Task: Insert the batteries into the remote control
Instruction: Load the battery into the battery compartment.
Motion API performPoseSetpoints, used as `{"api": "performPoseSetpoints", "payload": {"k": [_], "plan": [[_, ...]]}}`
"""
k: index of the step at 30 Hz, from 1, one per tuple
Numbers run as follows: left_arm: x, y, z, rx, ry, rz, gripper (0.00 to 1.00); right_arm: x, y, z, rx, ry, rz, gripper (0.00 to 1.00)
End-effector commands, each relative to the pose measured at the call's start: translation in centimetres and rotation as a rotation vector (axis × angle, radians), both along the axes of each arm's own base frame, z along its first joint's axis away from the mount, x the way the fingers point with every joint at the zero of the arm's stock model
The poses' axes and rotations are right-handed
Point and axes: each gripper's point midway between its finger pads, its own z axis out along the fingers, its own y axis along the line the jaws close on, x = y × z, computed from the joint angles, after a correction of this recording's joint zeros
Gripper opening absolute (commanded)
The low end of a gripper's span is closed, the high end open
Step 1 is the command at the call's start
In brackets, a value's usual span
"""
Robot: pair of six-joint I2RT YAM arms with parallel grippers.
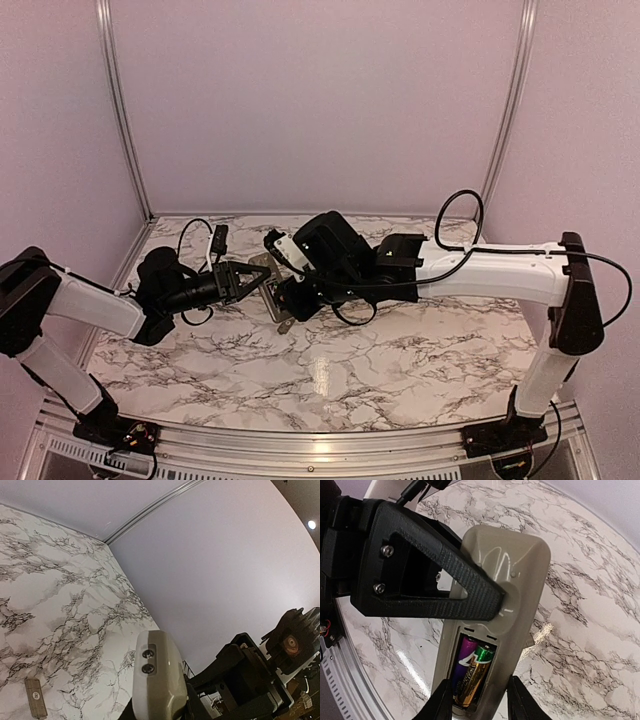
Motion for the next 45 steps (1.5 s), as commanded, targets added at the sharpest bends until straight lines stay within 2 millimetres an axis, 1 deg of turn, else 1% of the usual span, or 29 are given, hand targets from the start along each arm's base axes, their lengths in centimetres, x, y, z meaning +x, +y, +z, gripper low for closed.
{"api": "performPoseSetpoints", "payload": {"k": [1, 3, 6, 9, 14, 16, 18, 21, 26, 30, 36, 39, 43, 44, 45], "plan": [[1.6, 0.1, 0.1, 0.103, -0.072, 0.074, 0.00, 1.5, -0.2, -1.2, -0.028, 0.024, -0.067, 0.34], [2.0, 0.2, -0.3, 0.150, -0.087, 0.093, 0.00, 2.2, -0.5, -1.7, -0.025, 0.040, -0.086, 0.32], [2.3, 0.4, -0.6, 0.194, -0.107, 0.111, 0.00, 3.0, -0.7, -2.6, -0.008, 0.067, -0.094, 0.27], [2.3, 0.4, -0.7, 0.212, -0.121, 0.110, 0.00, 3.3, -0.7, -3.3, 0.023, 0.098, -0.079, 0.24], [2.5, 0.4, -1.4, 0.249, -0.122, 0.118, 0.00, 3.0, 0.5, -3.2, 0.105, 0.130, -0.003, 0.18], [2.6, 0.3, -1.6, 0.259, -0.123, 0.119, 0.00, 3.0, 0.7, -3.2, 0.108, 0.130, 0.006, 0.14], [2.6, 0.3, -1.8, 0.266, -0.121, 0.119, 0.00, 3.0, 0.9, -3.3, 0.107, 0.128, 0.015, 0.13], [2.5, 0.0, -2.1, 0.275, -0.121, 0.107, 0.00, 3.1, 1.2, -3.3, 0.102, 0.122, 0.030, 0.08], [2.4, -0.5, -2.7, 0.299, -0.121, 0.091, 0.00, 2.9, 1.7, -4.0, 0.067, 0.124, 0.068, 0.09], [2.4, -0.7, -2.9, 0.314, -0.121, 0.089, 0.00, 3.5, 1.4, -4.3, 0.043, 0.120, 0.038, 0.14], [2.4, -1.1, -3.2, 0.327, -0.122, 0.082, 0.00, 3.9, 1.5, -4.6, 0.021, 0.117, 0.021, 0.15], [2.3, -1.2, -3.3, 0.333, -0.120, 0.079, 0.00, 3.9, 1.5, -4.9, 0.011, 0.119, 0.023, 0.12], [2.3, -1.2, -3.3, 0.326, -0.116, 0.080, 0.00, 3.8, 1.4, -5.2, 0.002, 0.124, 0.028, 0.03], [2.3, -1.2, -3.3, 0.327, -0.115, 0.082, 0.00, 3.7, 1.5, -5.3, -0.001, 0.128, 0.032, 0.03], [2.4, -1.2, -3.3, 0.332, -0.112, 0.085, 0.00, 3.7, 1.5, -5.4, -0.003, 0.135, 0.034, 0.05]]}}
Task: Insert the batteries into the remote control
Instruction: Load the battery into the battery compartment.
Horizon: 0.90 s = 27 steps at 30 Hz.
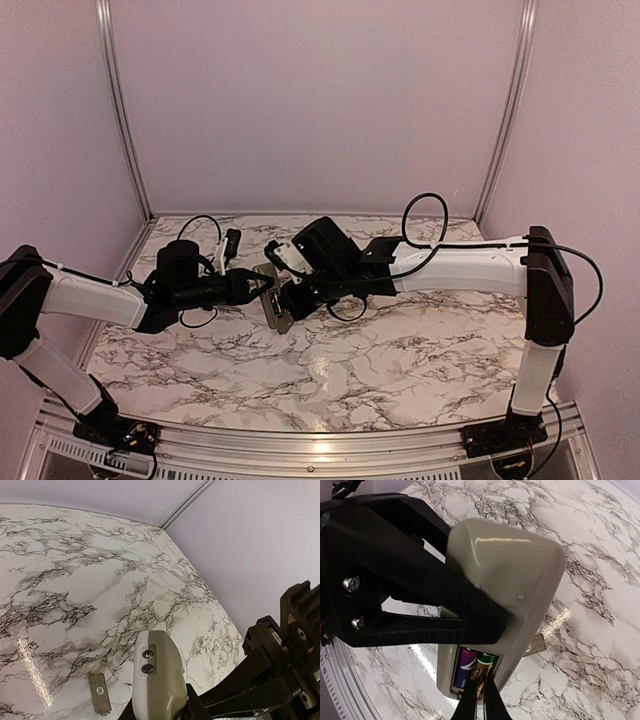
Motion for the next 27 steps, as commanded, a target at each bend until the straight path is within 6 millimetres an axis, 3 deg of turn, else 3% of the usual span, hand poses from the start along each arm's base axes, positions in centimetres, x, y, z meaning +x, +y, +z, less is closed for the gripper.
{"api": "performPoseSetpoints", "payload": {"k": [1, 9, 17, 22, 25, 27], "plan": [[-0.3, -1.3, 1.6, -0.030, -0.029, -0.043, 0.00, 0.5, 0.8, 0.3, 0.000, -0.005, 0.006, 0.08], [-0.3, -1.3, 1.8, -0.035, -0.030, -0.040, 0.00, 0.6, 0.9, -1.8, -0.068, 0.037, -0.016, 0.11], [-0.6, -1.2, 2.7, -0.069, -0.055, -0.050, 0.00, 0.3, 0.7, -1.9, -0.021, 0.101, -0.011, 0.19], [-0.6, -1.0, 2.8, -0.057, -0.079, -0.041, 0.00, 0.4, -0.3, 0.7, 0.074, 0.067, -0.026, 0.19], [-0.1, -1.0, 2.5, -0.029, -0.088, -0.029, 0.00, 0.1, -0.8, 2.4, 0.150, 0.031, -0.020, 0.24], [0.2, -0.8, 1.9, 0.001, -0.090, -0.015, 0.00, 0.4, -1.6, 2.3, 0.167, 0.030, -0.036, 0.30]]}}
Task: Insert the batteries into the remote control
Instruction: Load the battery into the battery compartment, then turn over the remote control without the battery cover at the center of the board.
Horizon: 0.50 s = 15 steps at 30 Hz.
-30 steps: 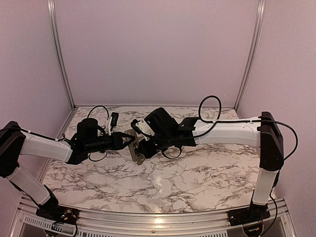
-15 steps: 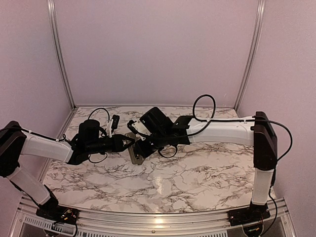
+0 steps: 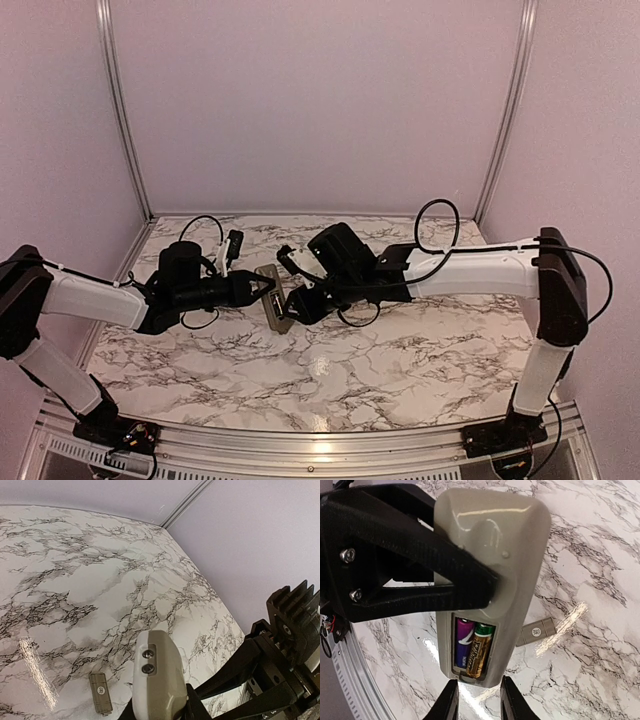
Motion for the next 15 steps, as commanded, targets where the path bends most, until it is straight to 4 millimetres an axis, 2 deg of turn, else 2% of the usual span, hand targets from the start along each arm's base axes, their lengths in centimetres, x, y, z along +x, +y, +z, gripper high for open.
{"api": "performPoseSetpoints", "payload": {"k": [1, 4, 10, 15], "plan": [[0.6, -0.5, 1.9, 0.003, -0.090, -0.009, 0.00, 1.3, -1.0, 2.5, 0.106, -0.037, -0.042, 0.32], [1.0, -0.5, 0.7, 0.102, -0.107, 0.006, 0.00, 1.3, -1.4, 1.3, 0.083, -0.017, -0.047, 0.39], [1.3, -0.8, -0.2, 0.265, -0.165, 0.040, 0.00, 0.3, 0.6, -0.2, 0.142, 0.036, 0.041, 0.39], [1.2, -1.1, -0.8, 0.406, -0.232, 0.072, 0.00, 0.9, 0.8, -1.2, 0.166, 0.052, 0.033, 0.41]]}}
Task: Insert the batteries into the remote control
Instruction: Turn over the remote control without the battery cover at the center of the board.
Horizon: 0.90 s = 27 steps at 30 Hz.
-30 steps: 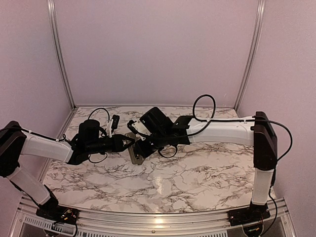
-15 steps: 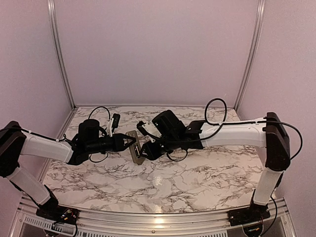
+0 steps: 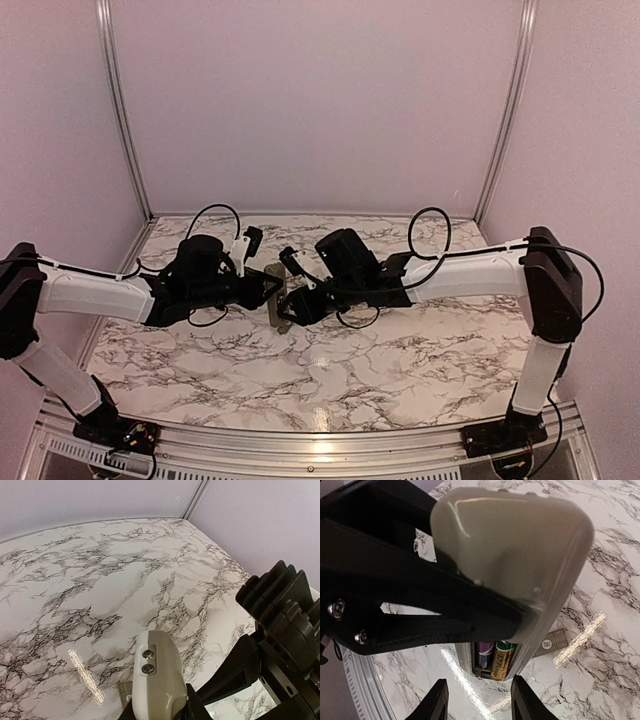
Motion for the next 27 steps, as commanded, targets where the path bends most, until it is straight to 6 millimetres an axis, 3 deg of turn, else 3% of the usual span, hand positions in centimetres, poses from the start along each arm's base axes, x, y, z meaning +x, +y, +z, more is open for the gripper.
{"api": "performPoseSetpoints", "payload": {"k": [1, 6, 12, 20, 27], "plan": [[0.8, 0.6, -1.0, 0.195, -0.092, 0.077, 0.00, 0.6, 0.6, -1.0, 0.038, 0.027, 0.002, 0.41], [0.9, 0.5, -1.7, 0.247, -0.107, 0.107, 0.00, 1.5, -0.1, -2.5, 0.011, 0.023, -0.032, 0.40], [1.0, 0.9, -1.7, 0.331, -0.154, 0.144, 0.00, 2.9, -2.3, -5.3, -0.030, 0.074, -0.104, 0.36], [1.4, 1.8, -3.9, 0.551, -0.202, 0.188, 0.00, 2.4, -2.6, -6.2, -0.016, 0.080, -0.087, 0.37], [1.0, 1.2, -5.7, 0.777, -0.284, 0.181, 0.00, 2.5, -2.8, -6.6, -0.028, 0.079, -0.092, 0.37]]}}
